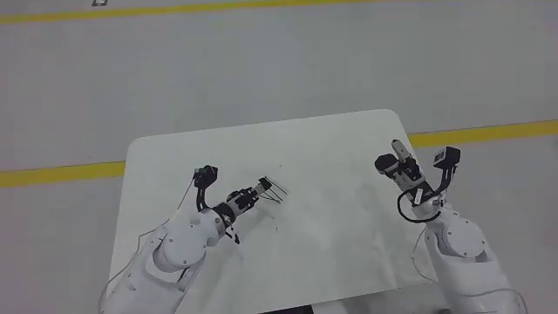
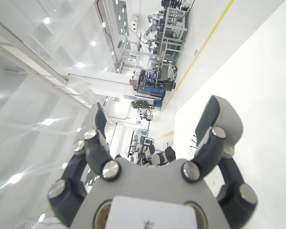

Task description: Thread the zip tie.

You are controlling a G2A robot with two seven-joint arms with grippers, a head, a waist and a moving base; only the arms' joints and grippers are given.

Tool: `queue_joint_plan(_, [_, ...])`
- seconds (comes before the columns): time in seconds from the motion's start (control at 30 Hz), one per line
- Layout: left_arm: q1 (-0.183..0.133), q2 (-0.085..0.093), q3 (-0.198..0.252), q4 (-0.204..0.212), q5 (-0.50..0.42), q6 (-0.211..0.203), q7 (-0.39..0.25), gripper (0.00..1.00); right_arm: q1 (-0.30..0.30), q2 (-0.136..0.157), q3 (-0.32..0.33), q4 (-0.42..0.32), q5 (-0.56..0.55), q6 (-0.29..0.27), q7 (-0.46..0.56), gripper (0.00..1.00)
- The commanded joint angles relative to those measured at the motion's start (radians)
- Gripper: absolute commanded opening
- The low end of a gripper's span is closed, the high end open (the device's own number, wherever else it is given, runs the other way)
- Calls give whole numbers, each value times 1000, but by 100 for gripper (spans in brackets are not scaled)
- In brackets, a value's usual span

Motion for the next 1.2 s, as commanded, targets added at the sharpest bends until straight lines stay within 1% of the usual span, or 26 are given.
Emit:
queue_joint_plan(0.0, [1, 1, -1, -1, -1, 0, 0, 100, 0, 0, 0, 0, 0, 0, 0, 100])
queue_joint_plan(0.2, [1, 1, -1, -1, -1, 0, 0, 100, 0, 0, 0, 0, 0, 0, 0, 100])
queue_joint_plan(0.23, [-4, -1, 8, -23, -9, -6, -2, 100, 0, 0, 0, 0, 0, 0, 0, 100])
queue_joint_plan(0.27, [-11, -4, 21, -35, -12, 0, -1, 100, 0, 0, 0, 0, 0, 0, 0, 100])
queue_joint_plan(0.33, [-32, -8, 45, -29, 23, 0, -5, 100, 0, 0, 0, 0, 0, 0, 0, 100])
queue_joint_plan(0.37, [-46, -13, 64, -32, 34, 0, -17, 100, 0, 0, 0, 0, 0, 0, 0, 100])
queue_joint_plan(0.43, [-63, -22, 79, -20, 49, 0, -29, 100, 0, 0, 0, 0, 0, 0, 0, 100])
queue_joint_plan(0.47, [-73, -29, 89, -9, 71, 0, -37, 100, 0, 0, 0, 0, 0, 0, 0, 100])
queue_joint_plan(0.5, [-73, -37, 83, 12, 44, 0, -41, 100, 0, 0, 0, 0, 0, 0, 0, 100])
queue_joint_plan(0.53, [-80, -44, 82, 26, 41, 0, -46, 100, 0, 0, 0, 0, 0, 0, 0, 100])
queue_joint_plan(0.57, [-93, -51, 90, 29, 89, 0, -52, 100, 0, 0, 0, 0, 0, 0, 0, 100])
queue_joint_plan(0.6, [-93, -64, 93, 36, 115, 0, -51, 100, 0, 0, 0, 0, 0, 0, 0, 100])
queue_joint_plan(0.67, [-96, -85, 96, 42, 129, 0, -75, 100, 0, 0, 0, 0, 0, 0, 0, 100])
queue_joint_plan(0.77, [-97, -126, 80, 74, 186, 0, -118, 100, 0, 0, 0, 0, 0, 0, 0, 100])
queue_joint_plan(0.8, [-91, -145, 66, 85, 216, 0, -130, 100, 0, 0, 0, 0, 0, 0, 0, 100])
queue_joint_plan(0.87, [-75, -176, 41, 92, 240, 0, -169, 100, 0, 0, 0, 0, 0, 0, 0, 100])
queue_joint_plan(0.9, [-70, -192, 27, 92, 277, 0, -185, 100, 0, 0, 0, 0, 0, 0, 0, 100])
queue_joint_plan(0.93, [-69, -197, 23, 88, 295, 0, -192, 100, 0, 0, 0, 0, 0, 0, 0, 100])
queue_joint_plan(1.17, [-69, -197, 23, 88, 295, 0, -192, 100, 0, 0, 0, 0, 0, 0, 0, 100])
